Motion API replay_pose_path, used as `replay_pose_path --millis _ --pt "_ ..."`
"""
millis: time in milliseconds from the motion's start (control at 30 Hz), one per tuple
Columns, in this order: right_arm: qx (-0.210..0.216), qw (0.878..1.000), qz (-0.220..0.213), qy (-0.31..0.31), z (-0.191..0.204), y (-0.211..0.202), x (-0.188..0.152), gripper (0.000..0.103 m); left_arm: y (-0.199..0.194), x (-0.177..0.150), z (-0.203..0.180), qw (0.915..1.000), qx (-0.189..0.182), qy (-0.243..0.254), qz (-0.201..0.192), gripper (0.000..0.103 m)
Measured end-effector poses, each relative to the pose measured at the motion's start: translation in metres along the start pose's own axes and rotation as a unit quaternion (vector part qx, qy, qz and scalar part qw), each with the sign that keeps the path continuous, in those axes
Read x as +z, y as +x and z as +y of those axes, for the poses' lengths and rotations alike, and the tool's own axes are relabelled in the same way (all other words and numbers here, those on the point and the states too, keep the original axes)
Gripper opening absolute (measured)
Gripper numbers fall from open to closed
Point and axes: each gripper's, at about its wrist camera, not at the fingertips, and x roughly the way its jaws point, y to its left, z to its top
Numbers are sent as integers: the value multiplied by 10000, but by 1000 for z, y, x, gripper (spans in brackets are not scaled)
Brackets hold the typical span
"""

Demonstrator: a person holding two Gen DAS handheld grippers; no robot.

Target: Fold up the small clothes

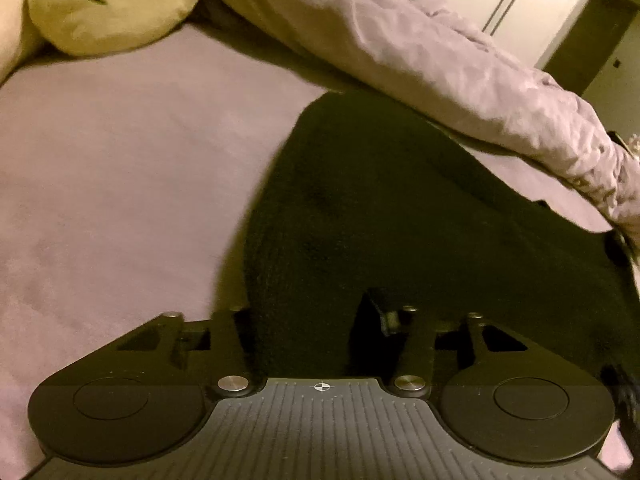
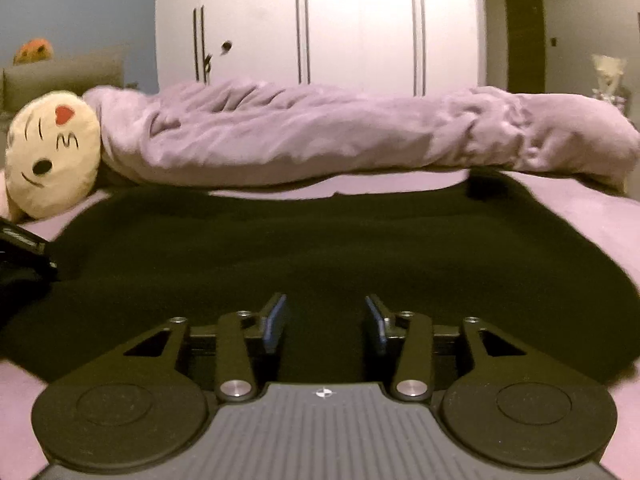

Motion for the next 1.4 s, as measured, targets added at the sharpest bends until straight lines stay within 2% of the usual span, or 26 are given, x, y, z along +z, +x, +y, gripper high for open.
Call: replay_pose_path --millis 67,233,433,533,667,700,733,767,800,833,867,933,1000,1033,1067,1133,1167,1233,1300,1400 --pt "22 9999 -37 96 -9 -20 -5 49 -4 4 0 9994 -241 -201 125 28" --pt "-34 9999 -119 28 -26 -57 -20 54 -36 11 -43 9996 -268 97 -57 26" --pt "-158 9990 -126 386 -52 -73 -25 55 -63 5 -148 9938 -606 868 -348 24" --pt "-178 9981 -179 561 -63 -77 -25 56 -67 -6 -207 9878 -964 1118 -489 20" --pt "-260 9974 -216 641 -75 -80 -25 56 -44 -37 -261 9837 -1224 1287 -285 20" --pt "-303 9970 -211 680 -80 -81 -25 56 -34 -47 -269 9816 -1295 1391 -187 25" --pt "-310 9967 -218 713 -84 -83 -26 56 -23 -59 -275 9819 -1195 1469 -23 31" --pt "-318 9965 -201 753 -88 -83 -27 57 -10 -70 -278 9824 -1041 1540 196 51" --pt "-343 9961 -165 797 -93 -83 -28 57 0 -81 -278 9814 -973 1593 452 63" --pt "-359 9958 -146 824 -98 -85 -29 57 2 -88 -275 9816 -939 1555 586 62" --pt "-359 9958 -129 834 -101 -85 -30 57 -5 -94 -269 9817 -1010 1523 540 62" --pt "-360 9958 -97 836 -107 -86 -32 57 -35 -101 -251 9791 -1425 1429 239 71" --pt "-321 9954 -58 898 -109 -84 -33 57 -70 -105 -222 9800 -1580 1190 -216 98" --pt "-273 9950 -22 962 -108 -82 -32 57 -86 -107 -206 9816 -1486 1080 -526 99" --pt "-195 9944 -4 1038 -107 -81 -31 57 -94 -107 -195 9843 -1236 1046 -705 98" --pt "55 9928 -6 1195 -100 -75 -23 57 -101 -105 -170 9902 -429 911 -968 98" --pt "222 9919 -24 1249 -95 -73 -17 57 -100 -103 -156 9912 -161 801 -1044 98" --pt "626 9893 0 1316 -84 -66 -7 57 -89 -98 -128 9950 215 521 -828 98" --pt "1072 9835 110 1457 -76 -51 3 57 -75 -95 -108 9961 429 311 -709 97" --pt "1284 9696 608 1993 -77 -17 12 57 -55 -96 -93 9964 687 170 -456 97"
